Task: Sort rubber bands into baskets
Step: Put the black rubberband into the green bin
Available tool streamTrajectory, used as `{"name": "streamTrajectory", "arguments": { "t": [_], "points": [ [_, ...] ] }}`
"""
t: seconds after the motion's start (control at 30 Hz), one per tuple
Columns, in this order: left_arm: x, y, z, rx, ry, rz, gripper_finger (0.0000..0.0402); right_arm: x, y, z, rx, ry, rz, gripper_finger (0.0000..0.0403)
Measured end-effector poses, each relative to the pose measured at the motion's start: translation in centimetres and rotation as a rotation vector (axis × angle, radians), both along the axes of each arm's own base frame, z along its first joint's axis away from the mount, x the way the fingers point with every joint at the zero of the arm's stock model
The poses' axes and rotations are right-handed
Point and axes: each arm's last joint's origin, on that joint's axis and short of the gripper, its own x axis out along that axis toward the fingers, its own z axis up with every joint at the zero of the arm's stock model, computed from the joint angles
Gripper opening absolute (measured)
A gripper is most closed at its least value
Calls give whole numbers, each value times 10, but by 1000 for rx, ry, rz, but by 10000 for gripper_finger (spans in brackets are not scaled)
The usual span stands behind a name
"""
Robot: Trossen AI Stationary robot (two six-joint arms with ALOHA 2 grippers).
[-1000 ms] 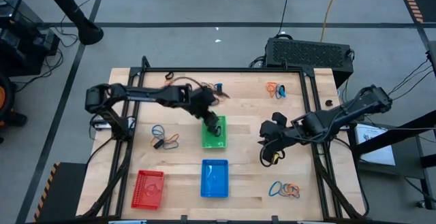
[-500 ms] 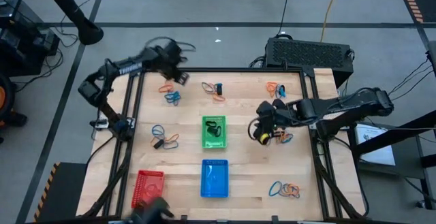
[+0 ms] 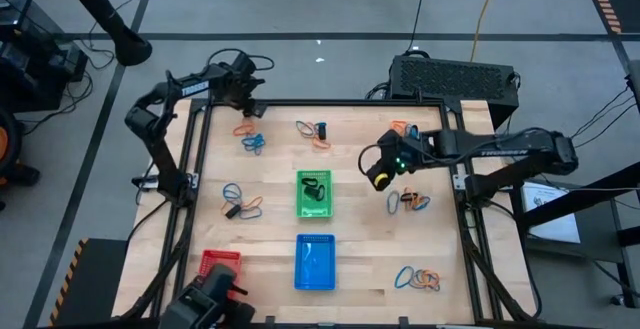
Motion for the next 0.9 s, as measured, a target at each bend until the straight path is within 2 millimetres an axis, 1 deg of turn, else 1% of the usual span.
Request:
{"name": "streamTrajectory", "arguments": {
  "t": [0.2,0.33,0.5,0.6,0.7,0.77,0.87,0.9],
  "points": [
    [13,0,-18,-26,8,-10,169,-1,-12,0,9,20,87,114],
    [16,2,-29,-7,79,5,169,-2,-17,-1,24,24,132,114],
    [18,4,-35,-2,99,24,168,-3,-18,-1,41,39,178,114],
    [17,4,-36,-3,106,33,160,-4,-18,-2,43,52,190,114],
    [18,4,-36,-4,105,25,127,-5,-18,-2,40,60,196,114],
    [19,3,-36,-10,97,18,91,-6,-18,-3,34,71,210,114],
    [22,1,-34,-5,90,9,23,-7,-17,-4,15,94,246,114],
    [23,0,-33,0,86,7,13,-8,-17,-4,11,106,259,114]
  ]
}}
